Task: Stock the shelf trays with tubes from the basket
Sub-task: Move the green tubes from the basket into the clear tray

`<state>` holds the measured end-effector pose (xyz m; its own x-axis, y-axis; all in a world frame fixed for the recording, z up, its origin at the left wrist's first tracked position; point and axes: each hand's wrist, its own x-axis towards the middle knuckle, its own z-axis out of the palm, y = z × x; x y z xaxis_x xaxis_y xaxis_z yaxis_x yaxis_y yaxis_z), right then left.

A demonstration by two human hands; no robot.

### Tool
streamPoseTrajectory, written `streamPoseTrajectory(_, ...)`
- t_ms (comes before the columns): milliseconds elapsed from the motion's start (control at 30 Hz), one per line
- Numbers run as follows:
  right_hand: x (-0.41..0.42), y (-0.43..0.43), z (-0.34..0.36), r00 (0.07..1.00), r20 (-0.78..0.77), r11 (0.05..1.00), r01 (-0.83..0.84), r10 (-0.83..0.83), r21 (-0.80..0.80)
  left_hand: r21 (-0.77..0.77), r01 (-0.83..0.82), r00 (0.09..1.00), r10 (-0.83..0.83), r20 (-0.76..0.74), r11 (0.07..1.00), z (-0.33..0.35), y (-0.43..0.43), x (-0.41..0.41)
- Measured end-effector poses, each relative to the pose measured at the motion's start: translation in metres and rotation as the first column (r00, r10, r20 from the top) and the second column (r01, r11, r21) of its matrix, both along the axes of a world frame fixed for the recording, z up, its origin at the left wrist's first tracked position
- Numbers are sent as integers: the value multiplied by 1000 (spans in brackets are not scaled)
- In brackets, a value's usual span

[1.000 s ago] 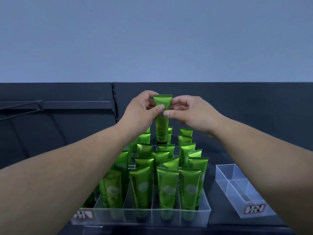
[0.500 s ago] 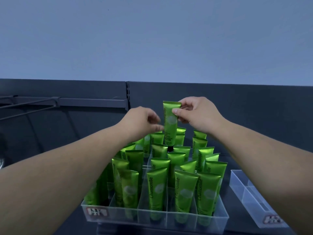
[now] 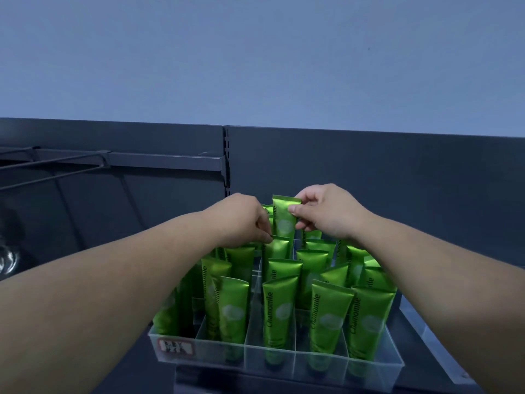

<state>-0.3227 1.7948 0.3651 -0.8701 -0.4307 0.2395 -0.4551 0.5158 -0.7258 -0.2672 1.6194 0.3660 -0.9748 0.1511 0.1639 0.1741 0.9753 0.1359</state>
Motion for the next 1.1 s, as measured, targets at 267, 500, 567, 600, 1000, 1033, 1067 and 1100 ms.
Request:
streamPoseTrajectory(267, 0, -8, 5, 999, 38, 999, -35, 34, 34, 65, -1, 1000, 0, 13, 998, -1, -6, 2)
streamPoseTrajectory(500, 2, -6, 8, 994, 98, 998, -61, 58, 28, 65, 7, 1000, -8, 11, 998, -2, -5, 5)
streamPoseTrajectory(567, 3, -4, 8, 991, 112, 996, -75, 69, 48, 48, 10, 1000, -10, 7, 999, -2, -4, 6)
streamPoseTrajectory(600, 4, -4, 8, 990, 117, 994, -82, 74, 69, 46, 11, 1000, -11, 2, 999, -2, -4, 6)
streamPoseTrajectory(1000, 14, -1, 5, 994, 5, 928, -107, 112, 357, 59, 24, 999, -26, 30, 998, 2, 0, 12)
streamPoseTrajectory(1033, 15, -1, 5, 993, 1, 927, -109, 116, 360, 67, 26, 999, -27, 28, 997, 2, 0, 13)
streamPoseTrajectory(1067, 17, -1, 5, 993, -4, 924, -110, 120, 366, 76, 28, 999, -30, 24, 997, 2, 0, 13)
streamPoseTrajectory(1100, 18, -1, 5, 992, -12, 921, -110, 123, 374, 87, 32, 999, -34, 22, 996, 2, 1, 14)
